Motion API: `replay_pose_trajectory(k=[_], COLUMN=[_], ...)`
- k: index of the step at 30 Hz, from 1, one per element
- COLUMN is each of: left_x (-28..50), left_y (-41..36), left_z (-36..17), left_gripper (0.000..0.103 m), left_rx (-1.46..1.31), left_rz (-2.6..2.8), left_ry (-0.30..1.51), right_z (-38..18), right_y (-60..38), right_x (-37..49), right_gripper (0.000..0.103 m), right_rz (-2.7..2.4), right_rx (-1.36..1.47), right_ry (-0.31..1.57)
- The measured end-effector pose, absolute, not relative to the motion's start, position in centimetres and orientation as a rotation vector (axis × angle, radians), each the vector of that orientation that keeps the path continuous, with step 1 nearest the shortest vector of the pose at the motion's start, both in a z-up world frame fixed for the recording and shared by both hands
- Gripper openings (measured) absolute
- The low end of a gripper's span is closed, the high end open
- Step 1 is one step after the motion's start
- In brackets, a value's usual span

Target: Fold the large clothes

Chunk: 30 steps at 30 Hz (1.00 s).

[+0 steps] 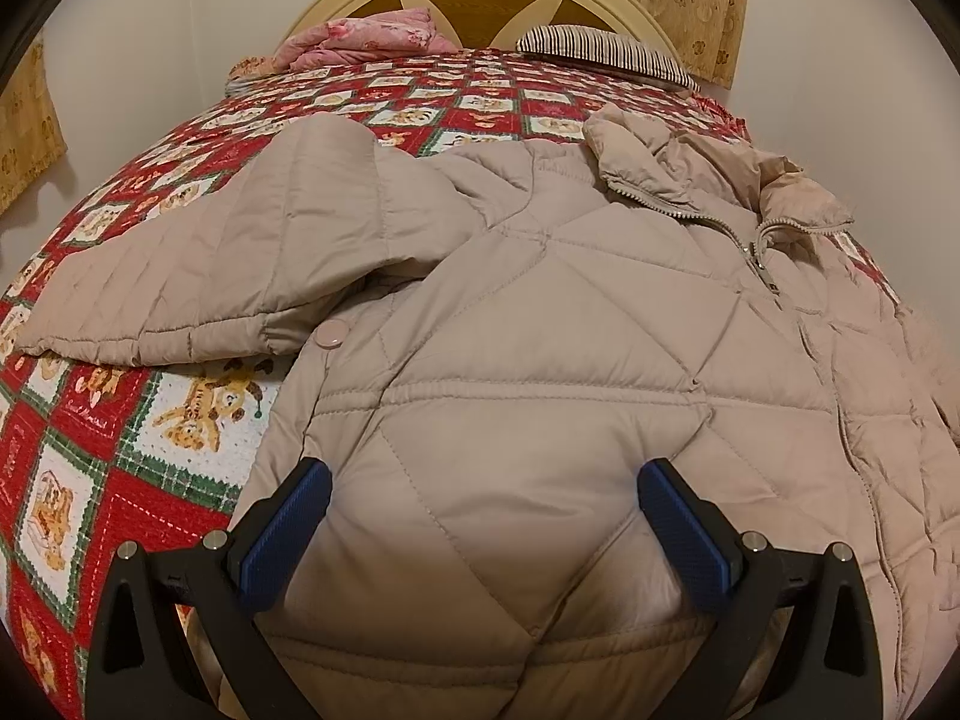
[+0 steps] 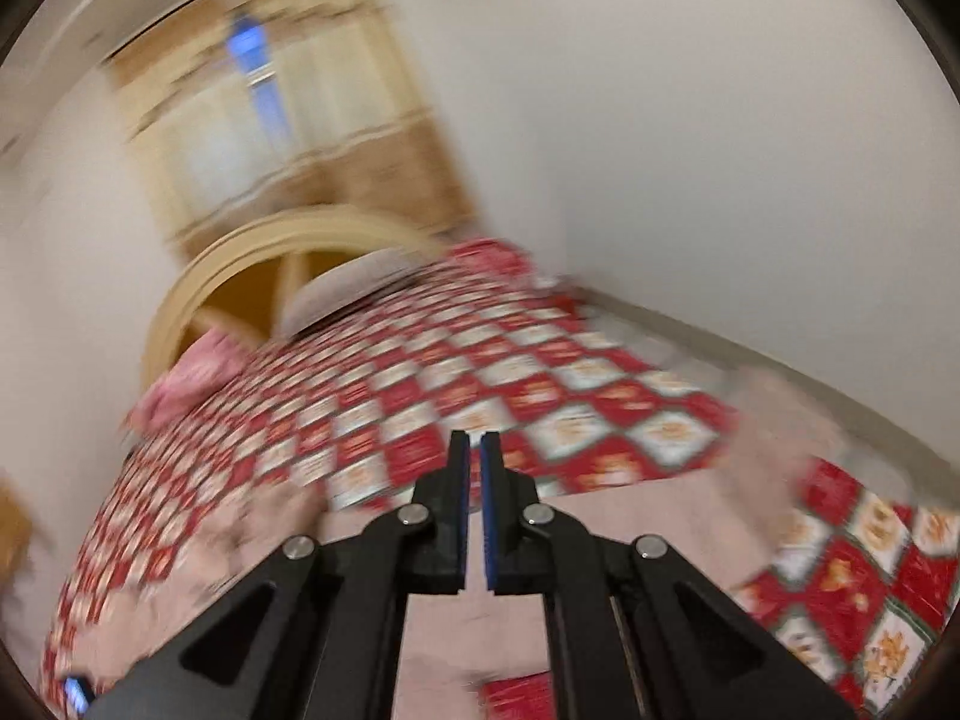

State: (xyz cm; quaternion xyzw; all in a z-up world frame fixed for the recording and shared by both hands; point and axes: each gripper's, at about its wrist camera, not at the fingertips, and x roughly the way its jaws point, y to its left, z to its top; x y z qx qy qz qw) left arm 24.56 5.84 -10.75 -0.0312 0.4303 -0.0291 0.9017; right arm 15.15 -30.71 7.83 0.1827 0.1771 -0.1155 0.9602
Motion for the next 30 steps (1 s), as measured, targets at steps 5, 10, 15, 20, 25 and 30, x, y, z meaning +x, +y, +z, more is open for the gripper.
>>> replay_pose_trajectory(k=[5, 10, 15, 20, 25, 30], left_x=[24.5, 24.5, 24.6, 24.7, 24.9, 25.0], left_y=[6.1, 6.1, 5.9, 5.5, 5.3, 5.2], left_z=[-10.7, -10.7, -10.7, -10.9, -11.0, -11.0], left_gripper=[0.102, 0.102, 0.102, 0.102, 0.102, 0.102], left_rx=[-0.081, -0.083, -0.066, -0.044, -0.029, -0.024], left_rz=[-0.071, -0.072, -0.063, -0.049, -0.037, -0.034], left_ry=[0.888, 0.889, 0.893, 0.896, 0.898, 0.900], right_z=[4.4, -2.0, -9.6, -12.0, -12.9, -13.5], right_y=[-31.7, -41.4, -51.9, -56.7, -59.5, -59.3], right_x=[17.4, 13.4, 7.2, 7.9, 11.0, 10.3], right_gripper=[0.044, 0.097, 0.079, 0.073, 0.073, 0.010], right_rz=[-0.248, -0.442, -0.634, -0.654, -0.657, -0.625], right_rx=[0.499, 0.760, 1.149, 1.189, 1.191, 1.152], right_ry=[0.408, 0.419, 0.410, 0.381, 0.397, 0.462])
